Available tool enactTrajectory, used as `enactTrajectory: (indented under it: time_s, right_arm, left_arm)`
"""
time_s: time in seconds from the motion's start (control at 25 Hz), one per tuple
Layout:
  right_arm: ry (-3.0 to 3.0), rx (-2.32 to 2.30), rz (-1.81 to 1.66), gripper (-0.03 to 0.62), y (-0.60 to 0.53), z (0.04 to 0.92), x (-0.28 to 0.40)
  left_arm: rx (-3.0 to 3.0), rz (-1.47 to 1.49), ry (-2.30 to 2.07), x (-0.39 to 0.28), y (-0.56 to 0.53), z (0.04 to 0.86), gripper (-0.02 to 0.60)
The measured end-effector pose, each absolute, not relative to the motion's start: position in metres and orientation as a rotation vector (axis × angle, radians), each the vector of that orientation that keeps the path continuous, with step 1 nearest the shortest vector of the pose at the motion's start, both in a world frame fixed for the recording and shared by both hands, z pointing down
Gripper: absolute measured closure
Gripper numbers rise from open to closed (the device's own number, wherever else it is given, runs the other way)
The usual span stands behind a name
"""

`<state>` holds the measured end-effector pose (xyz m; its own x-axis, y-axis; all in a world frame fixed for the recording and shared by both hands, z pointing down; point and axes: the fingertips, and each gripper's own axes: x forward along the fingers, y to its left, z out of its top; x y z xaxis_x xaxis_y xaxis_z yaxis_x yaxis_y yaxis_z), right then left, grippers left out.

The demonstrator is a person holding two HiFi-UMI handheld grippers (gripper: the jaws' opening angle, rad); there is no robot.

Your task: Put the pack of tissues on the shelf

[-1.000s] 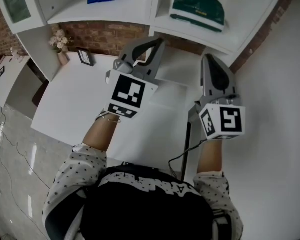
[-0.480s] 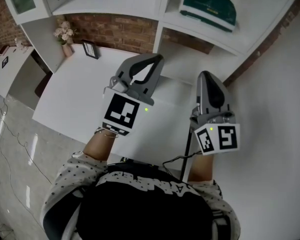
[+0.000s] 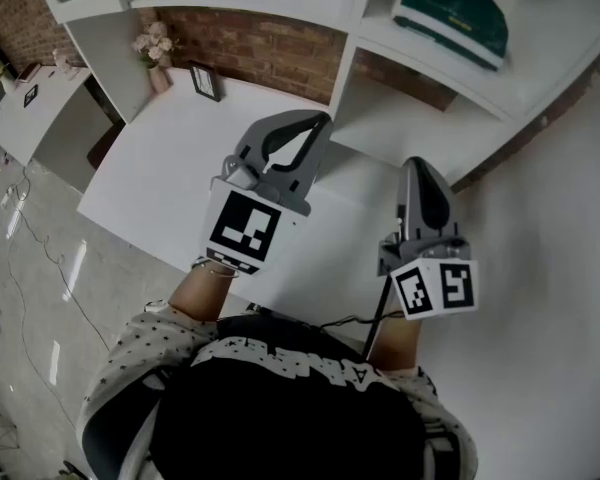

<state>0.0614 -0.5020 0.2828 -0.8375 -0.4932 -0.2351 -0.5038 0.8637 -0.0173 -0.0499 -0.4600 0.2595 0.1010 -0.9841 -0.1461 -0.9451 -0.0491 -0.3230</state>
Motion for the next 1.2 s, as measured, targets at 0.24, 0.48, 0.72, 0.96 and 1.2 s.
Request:
enactTrajectory:
  time_s: [0.24,0.48,0.72,0.96,1.2]
  right_arm:
    - [2.826,-0.698,0.03,0.56,-0.504,0.292,0.049]
    - [2.831,-0.653,-0.015,0.56,-0.5,0.298,0.042]
    - [2.834,-0.623,-0.056,0.56,-0.501,0.304,0.035]
    - [2.835,-0.604,-0.055,0.561,-0.501,0.303,0.031]
    - [2.841,-0.597,-0.057,0.561,-0.504,0.305,0.026]
  left_arm:
    - [-2.029,-0.196,1.927,-0.057,-0.459,0.265,0.546]
    - [-2.011,-0.232,1.95,-0.061,-0.455,0.27,0.546]
    - [-1.998,-0.25,1.964,-0.066,-0.453,0.272,0.546]
    - [-1.994,-0.251,1.971,-0.069,-0.454,0.274,0.546]
    - [-1.983,-0.246,1.984,-0.077,-0.456,0.275,0.546]
